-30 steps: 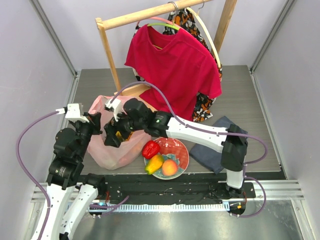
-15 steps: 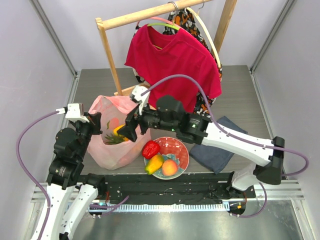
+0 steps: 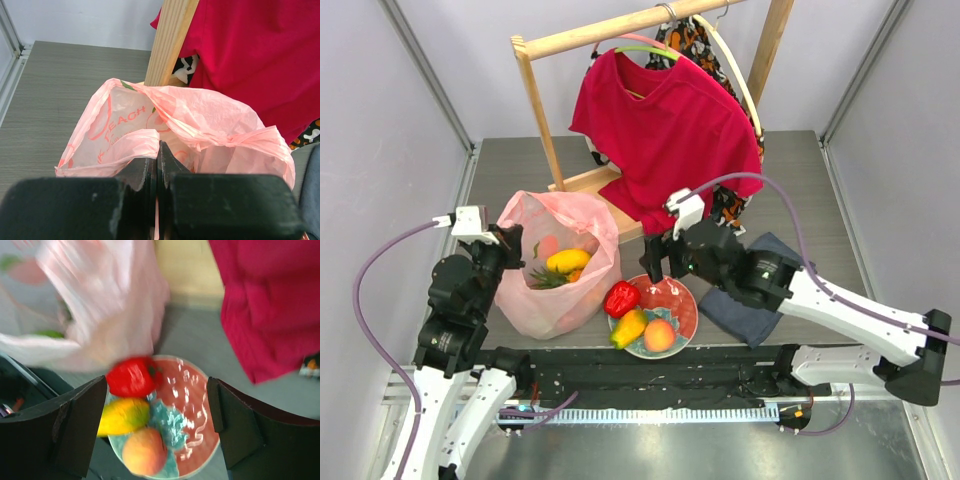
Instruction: Place the fruits into the plastic bag
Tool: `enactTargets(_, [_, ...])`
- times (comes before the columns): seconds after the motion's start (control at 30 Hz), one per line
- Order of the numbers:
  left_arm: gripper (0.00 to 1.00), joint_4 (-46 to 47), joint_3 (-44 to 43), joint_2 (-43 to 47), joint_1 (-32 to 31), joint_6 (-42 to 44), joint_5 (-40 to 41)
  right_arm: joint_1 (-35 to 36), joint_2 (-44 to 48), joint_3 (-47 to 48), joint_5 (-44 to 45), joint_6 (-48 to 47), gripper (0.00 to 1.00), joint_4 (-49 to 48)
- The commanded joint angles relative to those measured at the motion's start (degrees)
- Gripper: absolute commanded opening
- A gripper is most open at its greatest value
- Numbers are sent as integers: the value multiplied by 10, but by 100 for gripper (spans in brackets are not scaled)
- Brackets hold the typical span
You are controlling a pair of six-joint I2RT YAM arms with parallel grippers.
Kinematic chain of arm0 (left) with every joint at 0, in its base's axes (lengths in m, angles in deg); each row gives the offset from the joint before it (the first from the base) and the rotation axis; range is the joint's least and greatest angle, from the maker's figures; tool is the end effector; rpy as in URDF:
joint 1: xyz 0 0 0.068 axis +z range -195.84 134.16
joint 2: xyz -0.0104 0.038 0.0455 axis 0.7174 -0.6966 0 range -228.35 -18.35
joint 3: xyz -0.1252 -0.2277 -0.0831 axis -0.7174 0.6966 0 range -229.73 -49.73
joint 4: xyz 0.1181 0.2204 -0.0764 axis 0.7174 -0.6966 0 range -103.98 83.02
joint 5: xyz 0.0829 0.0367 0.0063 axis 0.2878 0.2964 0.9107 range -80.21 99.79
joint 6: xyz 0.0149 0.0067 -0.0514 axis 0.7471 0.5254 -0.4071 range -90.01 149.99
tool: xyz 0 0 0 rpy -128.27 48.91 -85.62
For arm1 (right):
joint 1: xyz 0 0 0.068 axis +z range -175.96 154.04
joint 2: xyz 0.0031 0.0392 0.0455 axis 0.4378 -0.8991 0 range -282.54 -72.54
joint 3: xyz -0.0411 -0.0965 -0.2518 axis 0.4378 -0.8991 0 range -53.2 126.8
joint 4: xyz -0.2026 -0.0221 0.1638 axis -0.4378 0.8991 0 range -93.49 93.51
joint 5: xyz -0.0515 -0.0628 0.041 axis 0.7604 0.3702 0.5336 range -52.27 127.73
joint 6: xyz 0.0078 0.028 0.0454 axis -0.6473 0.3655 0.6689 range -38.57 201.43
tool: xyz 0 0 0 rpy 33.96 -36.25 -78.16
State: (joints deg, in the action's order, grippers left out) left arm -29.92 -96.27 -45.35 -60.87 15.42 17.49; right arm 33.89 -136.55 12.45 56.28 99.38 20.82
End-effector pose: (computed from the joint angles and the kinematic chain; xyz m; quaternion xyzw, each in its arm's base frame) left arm 0.1023 -0.0225 0.3653 -0.0431 0.7263 -0.1275 0.6741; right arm 0.1337 0.2078 0.3763 -0.2102 0.7991 0.2392 0.5100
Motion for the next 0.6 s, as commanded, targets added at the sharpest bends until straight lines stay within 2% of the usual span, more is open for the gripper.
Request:
enactTargets(0.0, [0, 21, 0, -4, 0, 2, 4, 17, -20, -72, -21, 74, 88, 37])
enactTargets(0.17, [0, 20, 0, -5, 0, 2, 4, 87, -18, -122, 29, 129, 88, 27])
enactTargets(0.33, [0, 20, 0, -4, 0, 2, 6, 160, -56, -110, 91, 167, 89, 69])
enactTargets(0.47, [0, 21, 0, -4, 1, 2, 2, 184, -85, -104, 101, 186, 89, 96])
enactTargets(0.57, [0, 21, 0, -4, 1, 2, 4, 203, -97, -106, 141, 206, 89, 113])
